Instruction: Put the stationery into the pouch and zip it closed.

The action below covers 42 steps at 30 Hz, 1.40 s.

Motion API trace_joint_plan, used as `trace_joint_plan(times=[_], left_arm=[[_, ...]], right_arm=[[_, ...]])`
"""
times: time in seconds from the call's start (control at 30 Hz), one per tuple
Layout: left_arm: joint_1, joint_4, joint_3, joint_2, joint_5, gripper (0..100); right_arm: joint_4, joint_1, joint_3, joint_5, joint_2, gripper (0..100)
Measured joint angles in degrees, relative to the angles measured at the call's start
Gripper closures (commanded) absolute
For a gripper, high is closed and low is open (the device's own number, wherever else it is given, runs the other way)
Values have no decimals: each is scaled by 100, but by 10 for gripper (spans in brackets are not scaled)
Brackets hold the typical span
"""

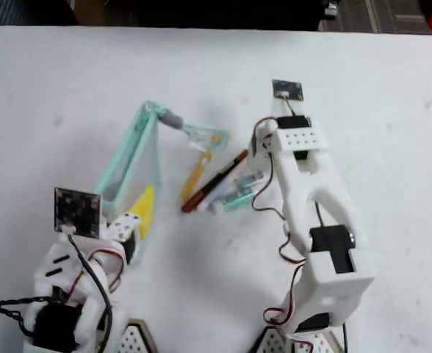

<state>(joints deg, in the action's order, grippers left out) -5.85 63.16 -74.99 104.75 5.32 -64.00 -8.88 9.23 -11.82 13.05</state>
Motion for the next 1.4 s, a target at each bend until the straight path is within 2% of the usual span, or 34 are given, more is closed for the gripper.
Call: trace_joint_plan(times=[0.27, 0.6, 0.97, 1.4], left_arm=[[0, -70, -79, 18, 35, 790], [0, -114, -105, 18, 35, 790], [0, -114, -105, 18, 35, 790], [0, -114, -105, 18, 35, 790]], right_arm=[[316, 9, 0, -536, 9, 807], [501, 9, -220, -607, 70, 807], [615, -316, -1486, -615, 1609, 811], [185, -237, -2259, -615, 2224, 957]])
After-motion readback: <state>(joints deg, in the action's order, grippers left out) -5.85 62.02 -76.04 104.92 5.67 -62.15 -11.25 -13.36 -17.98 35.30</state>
